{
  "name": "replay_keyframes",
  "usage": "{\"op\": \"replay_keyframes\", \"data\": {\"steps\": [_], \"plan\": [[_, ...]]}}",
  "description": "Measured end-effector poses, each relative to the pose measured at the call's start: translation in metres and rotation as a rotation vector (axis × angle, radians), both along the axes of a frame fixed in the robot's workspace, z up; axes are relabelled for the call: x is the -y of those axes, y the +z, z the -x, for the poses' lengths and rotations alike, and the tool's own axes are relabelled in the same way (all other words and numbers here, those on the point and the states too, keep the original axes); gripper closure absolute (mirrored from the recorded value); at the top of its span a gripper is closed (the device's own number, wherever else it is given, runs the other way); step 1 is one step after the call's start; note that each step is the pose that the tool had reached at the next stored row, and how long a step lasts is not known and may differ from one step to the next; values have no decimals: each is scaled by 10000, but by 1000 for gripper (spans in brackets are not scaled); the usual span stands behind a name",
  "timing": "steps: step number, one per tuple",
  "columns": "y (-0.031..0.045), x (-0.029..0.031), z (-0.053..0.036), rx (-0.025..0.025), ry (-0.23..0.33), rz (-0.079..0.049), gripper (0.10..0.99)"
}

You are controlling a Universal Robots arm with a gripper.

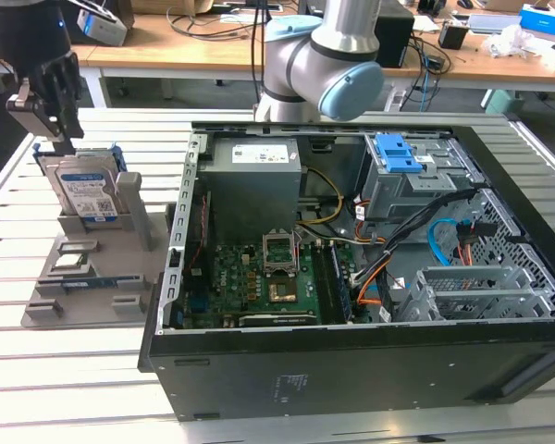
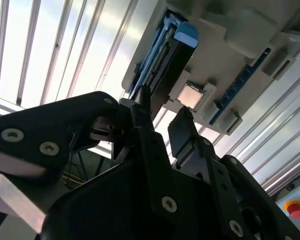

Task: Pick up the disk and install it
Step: 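Pick up the disk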

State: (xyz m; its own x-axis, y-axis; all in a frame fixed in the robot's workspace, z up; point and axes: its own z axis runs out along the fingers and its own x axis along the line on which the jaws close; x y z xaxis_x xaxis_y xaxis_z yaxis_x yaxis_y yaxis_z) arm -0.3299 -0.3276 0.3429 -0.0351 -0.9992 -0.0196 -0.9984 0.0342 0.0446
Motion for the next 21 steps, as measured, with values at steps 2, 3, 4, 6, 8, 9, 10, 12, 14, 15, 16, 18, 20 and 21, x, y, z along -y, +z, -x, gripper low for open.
{"op": "replay_keyframes", "data": {"steps": [2, 3, 4, 6, 8, 9, 10, 12, 14, 15, 16, 18, 20, 21], "plan": [[-43, -16, 50, 1, 60, -1, 667], [-57, -19, 64, 0, 97, 0, 667], [-73, -25, 80, -1, 152, 0, 667], [-95, -38, 101, -1, 243, 0, 667], [-290, -50, 128, 0, 568, 0, 667], [-458, -50, 127, 0, 588, 0, 667], [-529, -50, 128, -1, 604, 0, 667], [-530, -50, 128, -2, 605, 1, 667], [-530, -50, 128, -1, 605, 1, 667], [-530, -50, 128, -1, 605, 1, 667], [-530, -50, 128, -1, 605, 1, 667], [-531, -50, 128, -1, 604, 2, 667], [-531, -50, 128, -1, 605, 1, 682], [-531, -50, 128, -1, 605, 0, 722]]}}
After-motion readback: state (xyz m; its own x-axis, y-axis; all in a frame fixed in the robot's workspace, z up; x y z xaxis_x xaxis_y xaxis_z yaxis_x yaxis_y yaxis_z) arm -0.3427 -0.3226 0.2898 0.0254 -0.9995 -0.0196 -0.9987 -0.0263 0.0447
